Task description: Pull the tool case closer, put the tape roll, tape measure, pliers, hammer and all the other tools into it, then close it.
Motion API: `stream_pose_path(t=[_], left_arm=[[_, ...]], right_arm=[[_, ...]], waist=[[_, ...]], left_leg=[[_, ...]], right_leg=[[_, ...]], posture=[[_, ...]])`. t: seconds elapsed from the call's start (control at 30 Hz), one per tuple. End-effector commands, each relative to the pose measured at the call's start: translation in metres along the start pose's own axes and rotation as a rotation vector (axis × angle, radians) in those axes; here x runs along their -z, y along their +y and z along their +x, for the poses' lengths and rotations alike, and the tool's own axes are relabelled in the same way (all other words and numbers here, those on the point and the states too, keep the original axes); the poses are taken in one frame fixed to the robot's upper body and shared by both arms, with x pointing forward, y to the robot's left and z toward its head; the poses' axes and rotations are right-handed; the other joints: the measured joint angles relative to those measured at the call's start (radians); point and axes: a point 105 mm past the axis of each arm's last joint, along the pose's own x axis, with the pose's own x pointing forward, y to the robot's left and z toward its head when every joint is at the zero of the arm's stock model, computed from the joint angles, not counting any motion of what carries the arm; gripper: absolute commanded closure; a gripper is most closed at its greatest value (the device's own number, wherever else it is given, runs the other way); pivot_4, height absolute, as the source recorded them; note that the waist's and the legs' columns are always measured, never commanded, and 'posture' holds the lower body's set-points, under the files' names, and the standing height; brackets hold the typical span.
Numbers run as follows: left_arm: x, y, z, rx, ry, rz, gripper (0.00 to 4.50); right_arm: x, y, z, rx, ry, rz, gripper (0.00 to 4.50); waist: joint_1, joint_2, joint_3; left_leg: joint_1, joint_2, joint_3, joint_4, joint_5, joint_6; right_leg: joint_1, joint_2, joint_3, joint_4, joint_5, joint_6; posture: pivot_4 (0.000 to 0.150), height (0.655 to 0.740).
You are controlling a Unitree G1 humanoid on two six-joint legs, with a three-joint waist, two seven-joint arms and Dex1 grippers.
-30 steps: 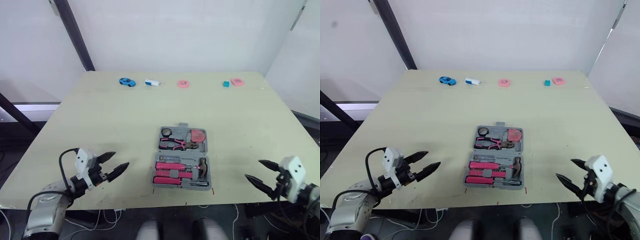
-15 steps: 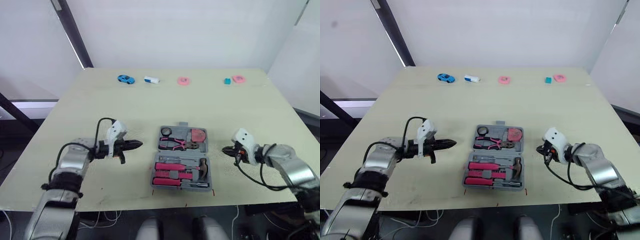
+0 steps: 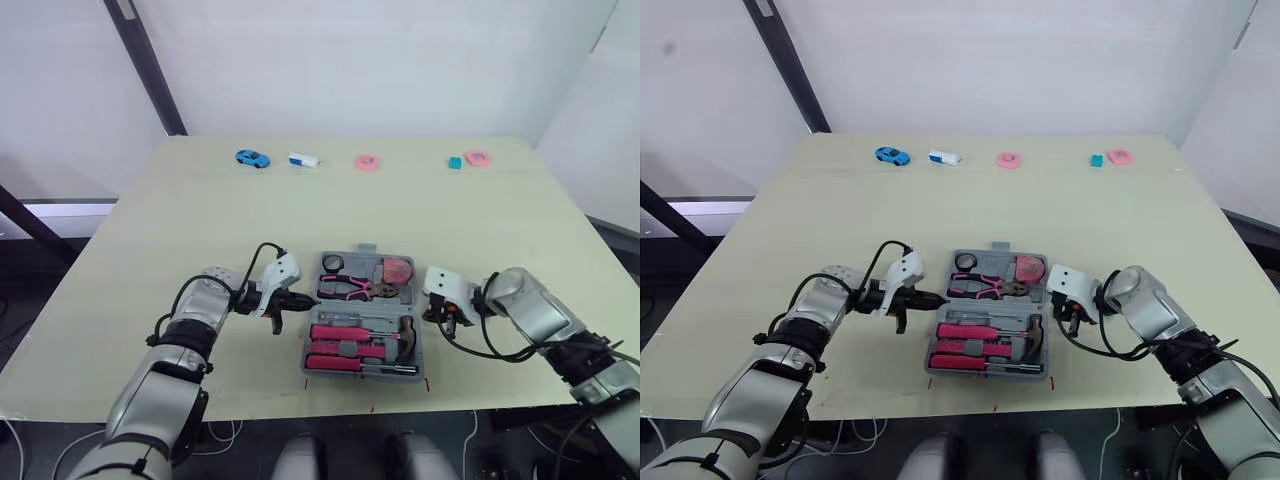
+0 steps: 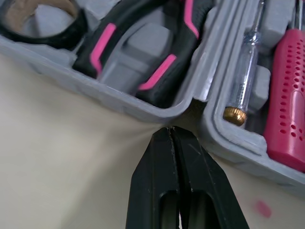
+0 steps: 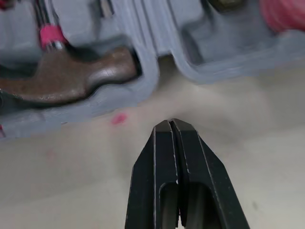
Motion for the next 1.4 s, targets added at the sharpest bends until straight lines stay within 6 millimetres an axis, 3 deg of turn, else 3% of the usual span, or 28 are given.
stream_pose_path(t=[0.03,0.77,1.4], left_arm=[[-0.006,-0.001,0.002,0.012,-0.024,0.019,4.42],[0.009,-0.020,-0.005,0.005,-0.048,-0.016,4.42],[0.010,-0.034,0.003,0.030,-0.056,-0.019,4.42]], right_arm=[[-0.016,-0.001,0.002,-0.002,-0.018,-0.053,4.49],[-0.037,0.000,0.009,-0.028,-0.108,-0.137,4.49],[-0.022,0.002,0.004,-0.020,-0.087,-0.126,4.49]], waist=[[0.001,0.000,0.000],[-0.012,0.000,0.000],[-0.017,0.000,0.000]], left_leg=[[0.000,0.000,0.000,0.001,0.000,0.000],[0.001,0.000,0.000,0.001,0.000,0.000],[0.001,0.000,0.000,0.001,0.000,0.000]], right_leg=[[0.000,0.000,0.000,0.001,0.000,0.000],[0.000,0.000,0.000,0.002,0.000,0.000],[0.000,0.000,0.000,0.002,0.000,0.000]], posture=[[0.150,0.7400],[0.150,0.7400],[0.150,0.7400]])
